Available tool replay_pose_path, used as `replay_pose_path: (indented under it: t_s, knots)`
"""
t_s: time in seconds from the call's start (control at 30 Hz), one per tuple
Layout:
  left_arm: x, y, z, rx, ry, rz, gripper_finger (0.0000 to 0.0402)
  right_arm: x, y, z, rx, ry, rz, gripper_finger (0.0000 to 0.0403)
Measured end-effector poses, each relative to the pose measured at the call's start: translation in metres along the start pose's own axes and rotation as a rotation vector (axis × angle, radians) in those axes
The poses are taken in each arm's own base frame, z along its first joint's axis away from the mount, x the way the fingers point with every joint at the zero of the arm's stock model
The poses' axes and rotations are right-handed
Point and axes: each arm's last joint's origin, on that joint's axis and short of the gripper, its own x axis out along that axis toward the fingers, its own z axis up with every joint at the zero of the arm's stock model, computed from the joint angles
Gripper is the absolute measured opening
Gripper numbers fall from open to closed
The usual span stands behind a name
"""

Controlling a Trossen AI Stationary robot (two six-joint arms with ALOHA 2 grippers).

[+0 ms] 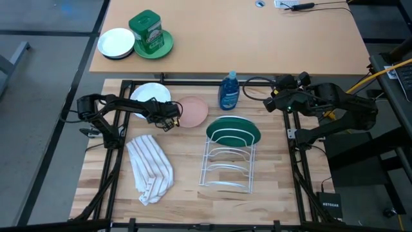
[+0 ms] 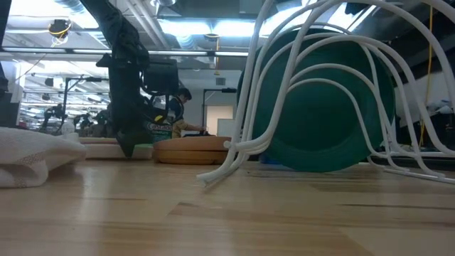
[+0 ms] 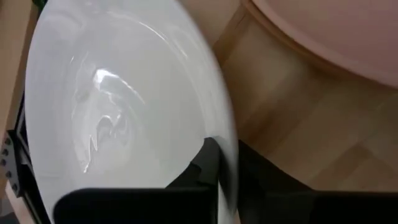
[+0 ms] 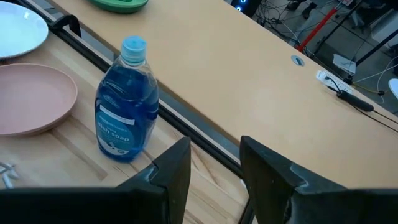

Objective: Sort dishes
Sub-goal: Put the white plate in the dish rack

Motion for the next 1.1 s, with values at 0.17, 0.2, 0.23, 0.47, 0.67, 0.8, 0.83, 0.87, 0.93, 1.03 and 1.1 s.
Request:
replay_pose_path:
  t_s: [0.17, 0.2, 0.23, 0.47, 0.67, 0.8, 0.83, 0.87, 0.93, 1.03, 1.1]
  knots:
    - [0.000, 0.000, 0.000, -0.017, 0.001, -0.007, 0.0019, 0.000, 0.000, 0.000, 0.000, 0.000, 0.000, 0.0143]
    - [0.000, 0.000, 0.000, -0.023, 0.000, -0.006, 0.0014, 0.000, 0.000, 0.000, 0.000, 0.000, 0.000, 0.0143]
    - [-0.001, 0.000, 0.000, -0.028, -0.002, -0.002, 0.0010, 0.000, 0.000, 0.000, 0.000, 0.000, 0.000, 0.0143]
    - [-0.015, -0.003, 0.002, -0.030, -0.022, 0.018, 0.0005, 0.000, 0.000, 0.000, 0.015, 0.000, 0.000, 0.0143]
    - [-0.037, -0.001, 0.001, -0.069, -0.085, -0.012, 0.0002, 0.000, 0.000, 0.000, 0.030, 0.000, 0.000, 0.0143]
    - [-0.054, 0.003, -0.003, -0.120, -0.138, -0.041, 0.0001, 0.000, 0.000, 0.000, 0.030, 0.000, 0.000, 0.0143]
    - [-0.058, 0.005, -0.004, -0.134, -0.152, -0.049, 0.0001, 0.000, 0.000, 0.000, 0.030, 0.000, 0.000, 0.0143]
    - [-0.063, 0.006, -0.005, -0.147, -0.168, -0.058, 0.0001, 0.000, 0.000, 0.000, 0.029, 0.001, 0.000, 0.0143]
    - [-0.072, 0.009, -0.007, -0.175, -0.206, -0.079, 0.0001, 0.000, 0.000, 0.000, 0.030, 0.000, 0.000, 0.0143]
    - [-0.085, 0.014, -0.010, -0.212, -0.259, -0.112, 0.0000, 0.000, 0.000, 0.000, 0.030, 0.000, 0.000, 0.0143]
    - [-0.094, 0.017, -0.012, -0.237, -0.296, -0.136, 0.0000, 0.000, 0.000, 0.000, 0.033, 0.003, 0.005, 0.0143]
